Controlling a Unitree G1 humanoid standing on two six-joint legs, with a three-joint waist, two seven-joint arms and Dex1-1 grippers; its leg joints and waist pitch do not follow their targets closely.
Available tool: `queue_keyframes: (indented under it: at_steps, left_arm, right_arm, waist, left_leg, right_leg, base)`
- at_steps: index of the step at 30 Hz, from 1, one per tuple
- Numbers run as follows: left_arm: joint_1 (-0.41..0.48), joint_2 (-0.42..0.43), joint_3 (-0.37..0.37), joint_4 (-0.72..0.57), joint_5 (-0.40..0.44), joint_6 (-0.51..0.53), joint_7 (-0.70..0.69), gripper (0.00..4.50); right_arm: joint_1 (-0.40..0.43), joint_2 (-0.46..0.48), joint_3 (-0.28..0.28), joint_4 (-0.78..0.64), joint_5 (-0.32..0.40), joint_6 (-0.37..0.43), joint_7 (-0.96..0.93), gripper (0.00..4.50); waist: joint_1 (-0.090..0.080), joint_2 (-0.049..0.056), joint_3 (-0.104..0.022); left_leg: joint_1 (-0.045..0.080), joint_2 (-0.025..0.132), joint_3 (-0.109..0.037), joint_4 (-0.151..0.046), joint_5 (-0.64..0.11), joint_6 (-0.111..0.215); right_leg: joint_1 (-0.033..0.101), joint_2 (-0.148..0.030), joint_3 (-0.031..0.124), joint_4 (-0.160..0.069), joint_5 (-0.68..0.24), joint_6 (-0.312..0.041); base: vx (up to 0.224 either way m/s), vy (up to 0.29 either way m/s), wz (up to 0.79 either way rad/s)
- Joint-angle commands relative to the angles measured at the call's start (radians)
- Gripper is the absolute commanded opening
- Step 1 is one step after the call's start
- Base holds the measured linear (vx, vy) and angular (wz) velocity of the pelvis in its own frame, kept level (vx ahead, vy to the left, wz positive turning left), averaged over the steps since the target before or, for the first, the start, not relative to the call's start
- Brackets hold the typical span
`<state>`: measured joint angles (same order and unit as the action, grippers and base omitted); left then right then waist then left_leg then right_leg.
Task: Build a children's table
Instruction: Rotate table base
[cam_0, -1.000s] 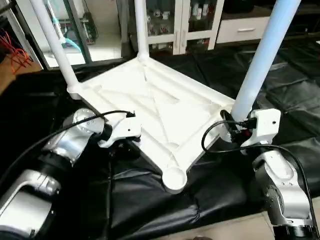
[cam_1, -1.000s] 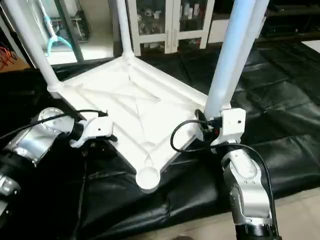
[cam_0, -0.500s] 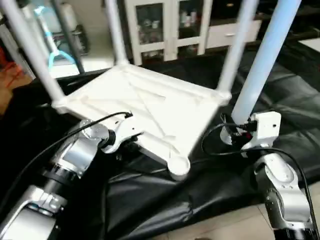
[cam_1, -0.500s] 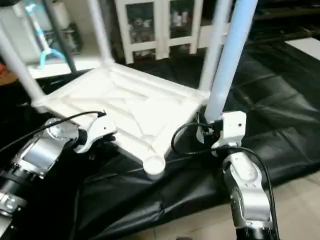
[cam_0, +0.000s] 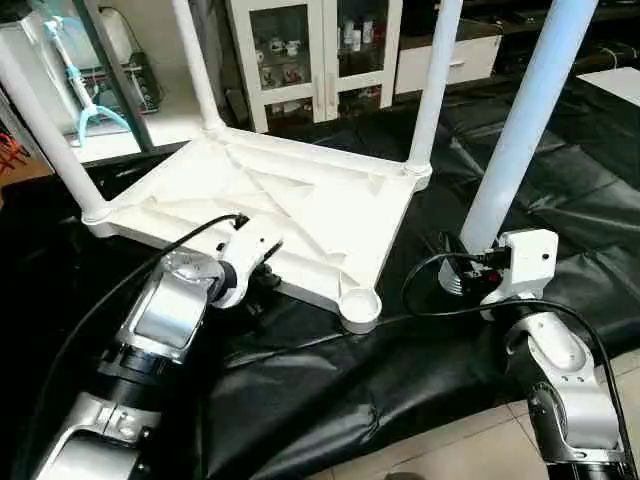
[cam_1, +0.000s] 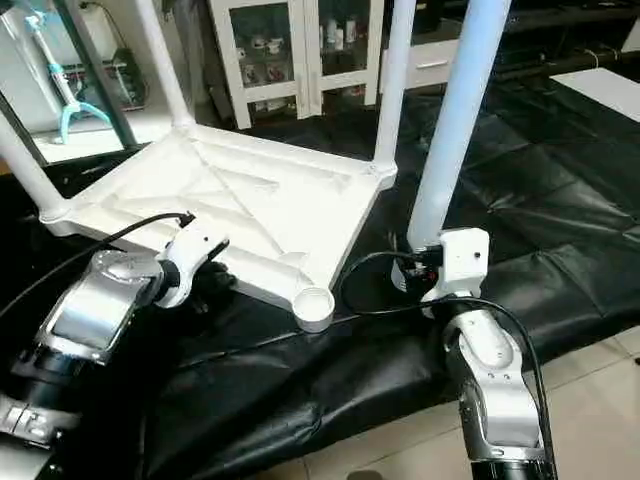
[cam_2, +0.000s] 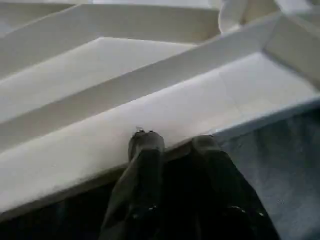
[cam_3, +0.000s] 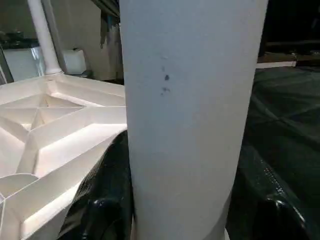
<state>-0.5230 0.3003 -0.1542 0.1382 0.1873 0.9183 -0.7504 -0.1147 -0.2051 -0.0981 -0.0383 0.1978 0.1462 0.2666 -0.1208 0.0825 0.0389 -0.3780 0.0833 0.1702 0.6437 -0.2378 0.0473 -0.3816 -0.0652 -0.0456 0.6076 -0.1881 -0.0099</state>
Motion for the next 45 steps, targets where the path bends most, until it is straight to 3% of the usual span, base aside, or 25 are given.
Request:
queue_keyframes:
  at_steps: [1,3,4,5,6,9,11,12,13,17,19,20,21,23,25,27,28,29,30,32,33,34,36,38,45]
  left_arm:
    - [0.062,0.011,-0.032,0.012,-0.010,0.045,-0.007,0.41]
    - [0.106,0.074,-0.128,-0.028,0.018,-0.124,-0.066,0.30]
    - [0.121,0.096,-0.157,-0.042,0.023,-0.189,-0.088,0.24]
    - [0.137,0.121,-0.189,-0.055,0.027,-0.269,-0.116,0.24]
    - [0.146,0.141,-0.212,-0.068,0.033,-0.303,-0.136,0.19]
    - [0.140,0.146,-0.212,-0.113,-0.006,-0.365,-0.180,0.63]
    - [0.120,0.154,-0.205,-0.132,-0.018,-0.361,-0.201,0.64]
    - [0.110,0.157,-0.200,-0.136,-0.024,-0.369,-0.206,0.64]
    - [0.099,0.159,-0.192,-0.137,-0.040,-0.407,-0.227,1.00]
    - [0.021,0.200,-0.176,-0.064,-0.065,-0.545,-0.264,1.11]
    - [-0.013,0.226,-0.187,-0.010,-0.048,-0.643,-0.293,1.50]
    - [-0.013,0.226,-0.187,-0.010,-0.048,-0.643,-0.293,1.44]
    - [-0.040,0.243,-0.203,0.036,-0.020,-0.705,-0.295,1.44]
    - [-0.104,0.262,-0.233,0.140,0.030,-0.849,-0.277,1.57]
    - [-0.181,0.253,-0.255,0.255,0.066,-0.987,-0.230,1.85]
    - [-0.204,0.253,-0.269,0.294,0.071,-1.031,-0.242,1.83]
    - [-0.219,0.258,-0.286,0.323,0.074,-1.069,-0.270,1.92]
    - [-0.245,0.274,-0.332,0.385,0.106,-1.150,-0.317,1.92]
    - [-0.246,0.275,-0.335,0.390,0.107,-1.154,-0.322,1.92]
    - [-0.268,0.275,-0.363,0.462,0.125,-1.218,-0.360,1.92]
    - [-0.284,0.272,-0.376,0.512,0.138,-1.270,-0.372,1.92]
    - [-0.289,0.272,-0.381,0.525,0.142,-1.280,-0.375,1.92]
    - [-0.323,0.270,-0.414,0.607,0.176,-1.345,-0.401,1.92]
    - [-0.341,0.267,-0.424,0.640,0.190,-1.369,-0.392,1.92]
    - [-0.439,0.204,-0.455,0.833,0.288,-1.447,-0.203,1.92]
  right_arm:
    - [0.004,0.004,0.006,-0.036,-0.007,-0.012,0.001,1.90]
    - [0.005,0.004,0.009,-0.036,-0.009,-0.012,0.002,1.90]
    - [0.006,0.004,0.010,-0.036,-0.010,-0.012,0.002,1.90]
    - [0.006,0.002,0.012,-0.036,-0.011,-0.012,0.002,1.90]
    - [0.007,0.001,0.013,-0.036,-0.012,-0.012,0.003,1.90]
    - [0.010,-0.003,0.012,-0.038,-0.011,-0.010,0.004,1.90]
    - [0.010,-0.006,0.011,-0.038,-0.011,-0.009,0.005,1.90]
    - [0.011,-0.006,0.011,-0.038,-0.011,-0.009,0.005,1.90]
    - [0.012,-0.008,0.011,-0.038,-0.012,-0.009,0.006,1.90]
    - [0.015,-0.013,0.012,-0.039,-0.012,-0.008,0.007,1.90]
    - [0.017,-0.013,0.012,-0.041,-0.013,-0.008,0.007,1.90]
    - [0.017,-0.013,0.012,-0.041,-0.013,-0.008,0.007,1.90]
    - [0.018,-0.013,0.011,-0.043,-0.014,-0.007,0.007,1.90]
    - [0.021,-0.013,0.010,-0.047,-0.015,-0.006,0.006,1.90]
    - [0.031,-0.013,0.007,-0.058,-0.016,-0.005,0.001,1.90]
    - [0.035,-0.013,0.006,-0.062,-0.017,-0.004,-0.002,1.90]
    - [0.039,-0.012,0.005,-0.066,-0.017,-0.003,-0.004,1.90]
    - [0.048,-0.012,0.003,-0.076,-0.018,-0.003,-0.009,1.90]
    - [0.049,-0.012,0.002,-0.077,-0.018,-0.003,-0.010,1.90]
    - [0.059,-0.011,-0.001,-0.088,-0.019,-0.001,-0.017,1.90]
    - [0.066,-0.010,-0.003,-0.095,-0.020,0.001,-0.021,1.90]
    - [0.069,-0.010,-0.004,-0.099,-0.020,0.001,-0.022,1.90]
    - [0.090,-0.009,-0.012,-0.126,-0.020,0.010,-0.034,1.90]
    - [0.097,-0.009,-0.015,-0.135,-0.019,0.012,-0.036,1.90]
    - [0.111,-0.013,-0.015,-0.154,-0.018,0.022,-0.042,1.90]
  waist:
    - [0.014,-0.018,-0.043]
    - [0.016,-0.014,-0.045]
    - [0.014,-0.012,-0.048]
    - [0.024,-0.009,-0.048]
    - [0.019,-0.009,-0.051]
    - [0.032,-0.006,-0.053]
    - [0.051,-0.006,-0.055]
    - [0.058,-0.004,-0.054]
    - [0.064,-0.006,-0.053]
    - [0.079,-0.006,-0.052]
    - [0.081,-0.004,-0.052]
    - [0.081,-0.004,-0.052]
    - [0.080,0.001,-0.055]
    - [0.082,0.001,-0.055]
    - [0.084,0.013,-0.059]
    - [0.083,0.007,-0.058]
    - [0.085,0.016,-0.056]
    - [0.084,0.029,-0.055]
    - [0.083,0.021,-0.055]
    - [0.079,0.022,-0.058]
    - [0.075,0.031,-0.061]
    - [0.075,0.031,-0.059]
    - [0.069,0.045,-0.059]
    - [0.067,0.042,-0.058]
    - [0.054,0.045,-0.057]
  left_leg:
    - [-0.008,0.133,-0.086,-0.095,-0.289,0.053]
    - [-0.016,0.137,-0.090,-0.100,-0.262,0.075]
    - [-0.011,0.139,-0.085,-0.101,-0.228,0.088]
    - [-0.009,0.142,-0.090,-0.102,-0.214,0.100]
    - [-0.010,0.142,-0.086,-0.103,-0.176,0.115]
    - [0.000,0.147,-0.081,-0.101,-0.103,0.129]
    - [0.008,0.149,-0.076,-0.100,-0.068,0.128]
    - [0.010,0.148,-0.076,-0.102,-0.070,0.124]
    - [0.014,0.147,-0.072,-0.103,-0.087,0.113]
    - [0.021,0.143,-0.066,-0.108,-0.155,0.064]
    - [0.016,0.142,-0.070,-0.110,-0.148,0.054]
    - [0.016,0.142,-0.070,-0.110,-0.148,0.054]
    - [0.015,0.143,-0.070,-0.108,-0.124,0.052]
    - [0.015,0.138,-0.067,-0.105,-0.114,0.064]
    - [0.018,0.143,-0.070,-0.104,-0.115,0.049]
    - [0.016,0.145,-0.070,-0.106,-0.119,0.047]
    - [0.018,0.143,-0.068,-0.107,-0.137,0.044]
    - [0.016,0.143,-0.070,-0.107,-0.147,0.036]
    - [0.017,0.142,-0.068,-0.108,-0.152,0.037]
    - [0.015,0.144,-0.067,-0.105,-0.133,0.038]
    - [0.015,0.142,-0.067,-0.101,-0.115,0.049]
    - [0.014,0.142,-0.068,-0.101,-0.114,0.052]
    - [0.013,0.143,-0.069,-0.100,-0.127,0.056]
    - [0.014,0.144,-0.069,-0.104,-0.145,0.054]
    - [0.008,0.145,-0.071,-0.097,-0.135,0.085]
  right_leg:
    - [0.038,-0.119,0.057,-0.091,-0.337,-0.231]
    - [0.039,-0.117,0.056,-0.088,-0.289,-0.224]
    - [0.039,-0.114,0.053,-0.081,-0.216,-0.235]
    - [0.038,-0.114,0.051,-0.084,-0.193,-0.233]
    - [0.044,-0.112,0.049,-0.073,-0.120,-0.243]
    - [0.044,-0.113,0.046,-0.062,-0.002,-0.269]
    - [0.042,-0.112,0.045,-0.055,0.053,-0.285]
    - [0.042,-0.113,0.045,-0.055,0.049,-0.286]
    - [0.037,-0.111,0.045,-0.058,0.033,-0.288]
    - [0.034,-0.108,0.046,-0.060,-0.008,-0.284]
    - [0.040,-0.112,0.046,-0.058,0.007,-0.279]
    - [0.040,-0.112,0.046,-0.058,0.007,-0.279]
    - [0.043,-0.116,0.046,-0.051,0.043,-0.281]
    - [0.041,-0.113,0.045,-0.056,0.055,-0.269]
    - [0.046,-0.117,0.043,-0.049,0.080,-0.272]
    - [0.046,-0.118,0.043,-0.049,0.085,-0.276]
    - [0.042,-0.116,0.042,-0.055,0.066,-0.273]
    - [0.047,-0.120,0.043,-0.051,0.065,-0.277]
    - [0.045,-0.117,0.043,-0.057,0.058,-0.271]
    - [0.050,-0.121,0.044,-0.049,0.094,-0.278]
    - [0.050,-0.121,0.042,-0.046,0.117,-0.277]
    - [0.049,-0.121,0.042,-0.047,0.118,-0.278]
    - [0.052,-0.123,0.041,-0.047,0.114,-0.276]
    - [0.051,-0.122,0.040,-0.049,0.100,-0.278]
    - [0.055,-0.126,0.040,-0.052,0.065,-0.273]
  base:
    - [0.000,0.000,0.00]
    - [0.000,0.000,0.00]
    - [0.000,0.000,0.00]
    - [0.000,0.000,0.00]
    - [0.055,-0.006,0.04]
    - [0.000,0.000,0.00]
    - [0.000,0.000,0.00]
    - [0.000,0.000,0.00]
    - [0.000,0.000,0.00]
    - [0.000,0.000,0.00]
    - [0.000,0.000,0.00]
    - [0.000,0.000,0.00]
    - [0.000,0.000,0.00]
    - [0.000,0.000,0.00]
    - [0.000,0.000,0.00]
    - [0.000,0.000,0.00]
    - [0.000,0.000,0.00]
    - [0.000,0.000,0.00]
    - [0.000,0.000,0.00]
    - [0.000,0.000,0.00]
    - [0.000,0.000,0.00]
    - [0.000,0.000,0.00]
    - [0.000,0.000,0.00]
    - [0.000,0.000,0.00]
    - [0.000,0.000,0.00]
